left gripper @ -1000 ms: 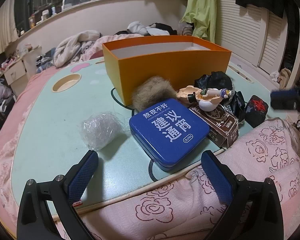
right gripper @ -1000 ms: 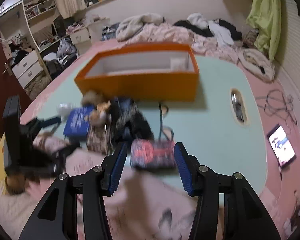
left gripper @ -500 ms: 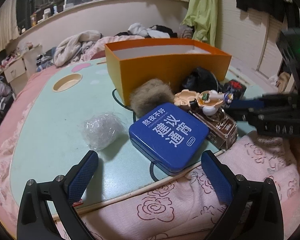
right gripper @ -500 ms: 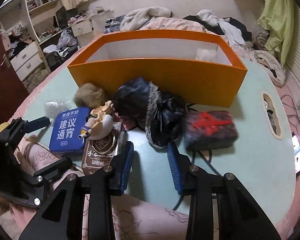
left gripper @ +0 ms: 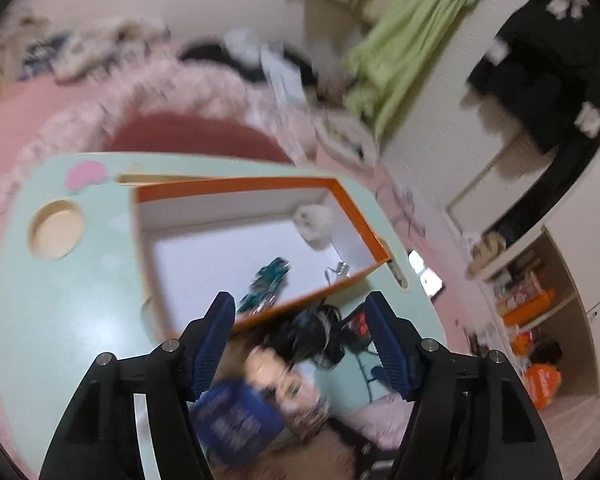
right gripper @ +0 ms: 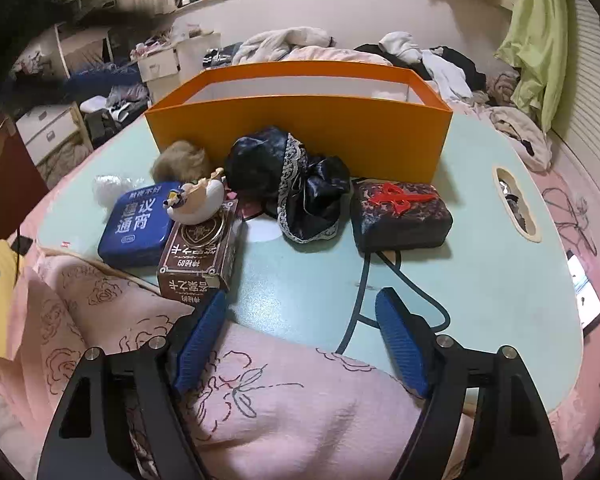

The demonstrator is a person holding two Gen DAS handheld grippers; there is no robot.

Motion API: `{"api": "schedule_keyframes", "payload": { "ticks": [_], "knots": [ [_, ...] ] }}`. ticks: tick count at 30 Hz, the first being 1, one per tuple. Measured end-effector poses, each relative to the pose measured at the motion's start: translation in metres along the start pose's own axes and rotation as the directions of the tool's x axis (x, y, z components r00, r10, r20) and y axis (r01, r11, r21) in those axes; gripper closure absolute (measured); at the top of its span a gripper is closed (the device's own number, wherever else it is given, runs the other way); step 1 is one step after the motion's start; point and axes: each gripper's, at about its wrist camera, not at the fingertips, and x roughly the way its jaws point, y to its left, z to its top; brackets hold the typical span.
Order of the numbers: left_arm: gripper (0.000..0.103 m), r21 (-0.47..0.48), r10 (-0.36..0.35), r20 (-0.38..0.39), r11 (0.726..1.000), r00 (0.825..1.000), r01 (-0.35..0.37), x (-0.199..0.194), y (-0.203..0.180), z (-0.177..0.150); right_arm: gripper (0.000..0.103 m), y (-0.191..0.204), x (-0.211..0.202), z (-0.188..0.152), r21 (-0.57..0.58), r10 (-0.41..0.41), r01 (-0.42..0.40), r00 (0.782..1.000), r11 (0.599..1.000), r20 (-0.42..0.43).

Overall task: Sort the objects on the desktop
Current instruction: 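Reach into the orange box and grasp the green toy car with left tool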

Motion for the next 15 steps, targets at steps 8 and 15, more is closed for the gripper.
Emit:
{"api": "schedule_keyframes", "payload": {
  "ticks": [8,15],
  "knots": [
    [0.049,-0.147,0.054,-0.384,0.982,0.922,-0.119,0.118,0.013,0.04,0.025,-0.002,-0.001,-0.001,0.006,0.007,-0.008,1.0,1.0,0.004],
    [0.08,-0.118,0.115,-0.377,0.978,0.919,-0.171,0.138,0.007,0.039,0.024,-0.004,-0.002,-0.002,0.011,0.016,-0.016,1.0,1.0,0.008]
  ]
}}
